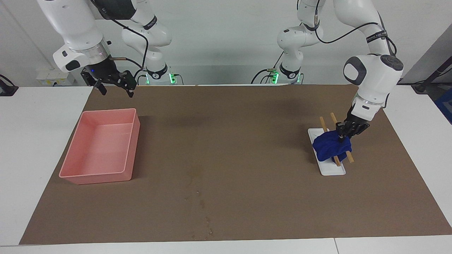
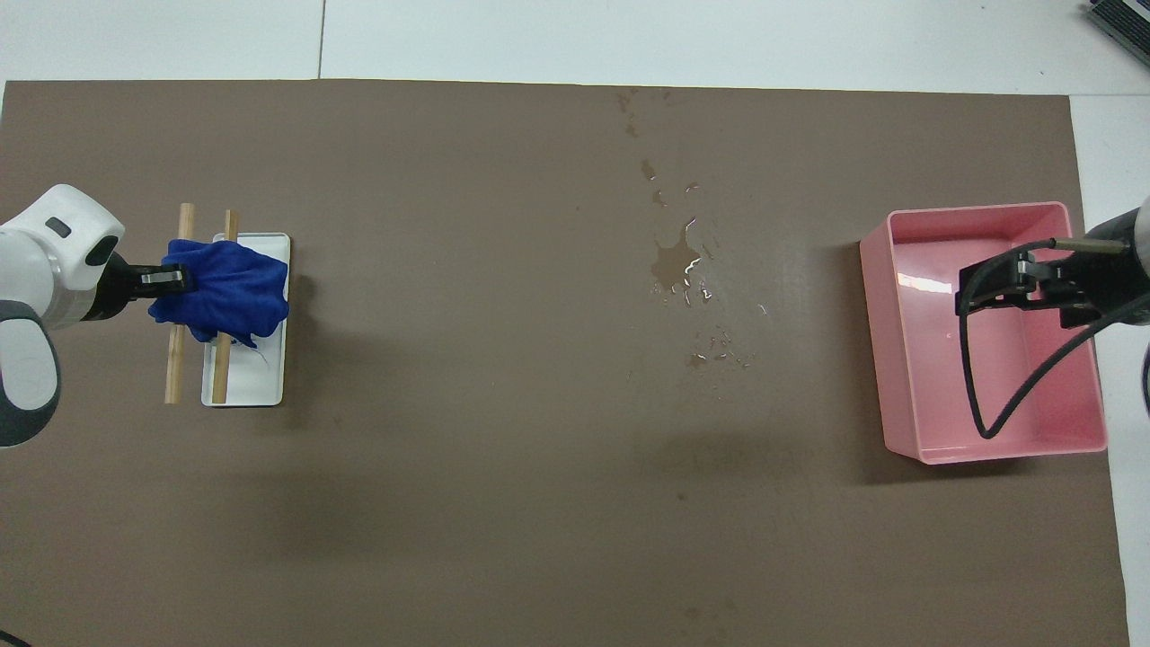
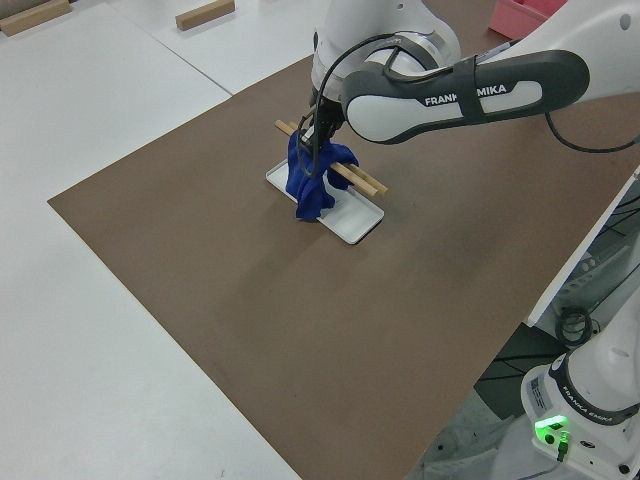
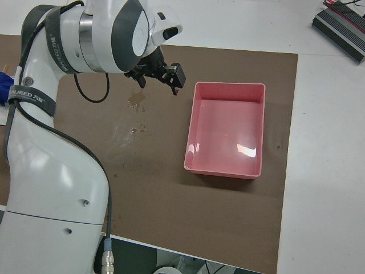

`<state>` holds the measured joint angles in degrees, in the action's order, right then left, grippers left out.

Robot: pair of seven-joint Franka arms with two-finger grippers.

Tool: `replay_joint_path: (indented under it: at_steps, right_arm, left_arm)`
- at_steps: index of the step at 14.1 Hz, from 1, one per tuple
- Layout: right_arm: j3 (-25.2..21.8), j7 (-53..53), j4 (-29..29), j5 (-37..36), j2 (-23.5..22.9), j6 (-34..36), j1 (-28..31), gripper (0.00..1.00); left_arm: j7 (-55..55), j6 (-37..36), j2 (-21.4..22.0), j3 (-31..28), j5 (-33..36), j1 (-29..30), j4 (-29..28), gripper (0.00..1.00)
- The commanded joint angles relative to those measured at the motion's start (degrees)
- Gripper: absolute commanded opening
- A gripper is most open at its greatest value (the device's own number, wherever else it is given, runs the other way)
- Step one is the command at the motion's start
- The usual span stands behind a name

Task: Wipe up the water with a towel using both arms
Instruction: 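Gather the blue towel off the white tray with the left gripper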

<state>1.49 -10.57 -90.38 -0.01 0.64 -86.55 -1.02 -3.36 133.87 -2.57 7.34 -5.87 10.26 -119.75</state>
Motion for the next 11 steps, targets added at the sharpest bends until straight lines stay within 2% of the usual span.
replay_joint_path:
  at_steps: [1,2,3,5,6,9,11]
  right_arm:
    - [0.00,1.52,0.11,1.32,-0.03,0.42,0.49,1.00]
    - [0.00,1.52,0.11,1.32,-0.03,0.42,0.49,1.00]
    - [0.00,1.52,0.11,1.32,-0.03,0.42,0.49,1.00]
    - [0.00,1.52,0.11,1.32,-0.03,0.42,0.49,1.00]
    - [0.00,1.52,0.11,1.32,-0.03,0.42,0.49,1.00]
    - [0.00,1.52,0.11,1.32,-0.03,0.42,0.49,1.00]
    - [0.00,1.52,0.11,1.32,-0.03,0.42,0.49,1.00]
  left_arm:
    - [0.10,-1.95,0.20,0.04,-0.02,0.38,2.50,0.00]
    - [0.10,-1.86,0.28,0.13,0.06,0.38,2.06,0.00]
    - [0.10,-1.43,0.46,0.13,0.07,0.29,1.54,0.05]
    - [0.19,-1.07,0.64,0.13,0.07,0.29,0.92,0.35]
    - [0.10,-0.98,0.64,0.13,0.15,0.20,0.92,0.46]
    - [0.02,-0.81,0.64,0.13,0.15,0.20,0.92,0.50]
    - [0.02,-0.89,0.64,0.13,0.15,0.20,1.00,0.45]
